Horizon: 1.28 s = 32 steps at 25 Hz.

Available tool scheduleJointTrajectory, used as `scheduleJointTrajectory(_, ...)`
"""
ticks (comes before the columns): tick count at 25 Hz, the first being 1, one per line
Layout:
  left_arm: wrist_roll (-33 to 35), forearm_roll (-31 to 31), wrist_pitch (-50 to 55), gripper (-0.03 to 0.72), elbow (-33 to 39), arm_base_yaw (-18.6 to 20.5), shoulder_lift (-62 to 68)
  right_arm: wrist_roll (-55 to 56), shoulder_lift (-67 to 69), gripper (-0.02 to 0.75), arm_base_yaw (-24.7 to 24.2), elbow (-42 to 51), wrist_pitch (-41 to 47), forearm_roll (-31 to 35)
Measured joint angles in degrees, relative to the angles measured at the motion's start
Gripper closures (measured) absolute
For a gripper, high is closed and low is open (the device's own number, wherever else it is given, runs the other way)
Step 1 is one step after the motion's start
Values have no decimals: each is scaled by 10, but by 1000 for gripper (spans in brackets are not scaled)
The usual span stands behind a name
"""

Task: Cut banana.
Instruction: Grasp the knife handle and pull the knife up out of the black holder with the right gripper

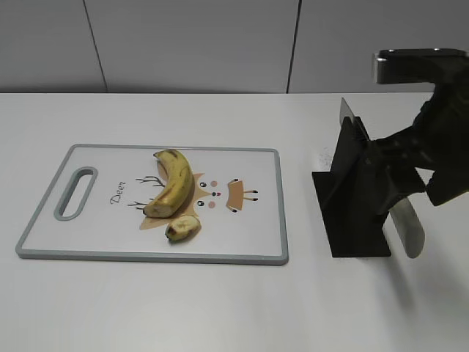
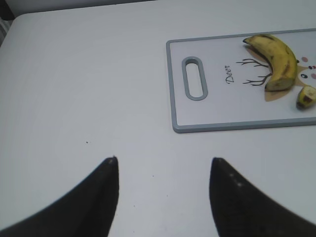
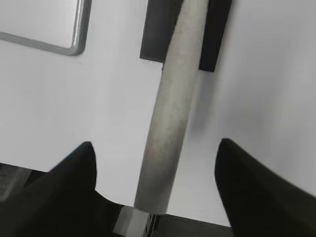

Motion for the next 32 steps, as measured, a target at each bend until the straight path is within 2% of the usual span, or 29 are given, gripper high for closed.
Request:
scheduleJointTrajectory(8, 0, 0, 0, 122, 0, 0, 0, 23, 74, 195, 0, -6, 1, 1)
scheduleJointTrajectory(18, 0, 0, 0, 122, 0, 0, 0, 35, 100, 286, 0, -6, -4, 3)
scheduleJointTrajectory(23, 0, 0, 0, 122, 0, 0, 0, 38, 100, 372, 0, -6, -4, 3)
scheduleJointTrajectory(25, 0, 0, 0, 122, 0, 0, 0, 39, 100, 436, 0, -6, -4, 3)
scheduleJointTrajectory(27, 0, 0, 0, 122, 0, 0, 0, 43, 100, 549, 0, -6, -3, 1)
scheduleJointTrajectory(28, 0, 0, 0, 122, 0, 0, 0, 51, 100, 575, 0, -6, -2, -5)
scheduleJointTrajectory(32, 0, 0, 0, 122, 0, 0, 0, 57, 100, 575, -1, -6, -3, -5)
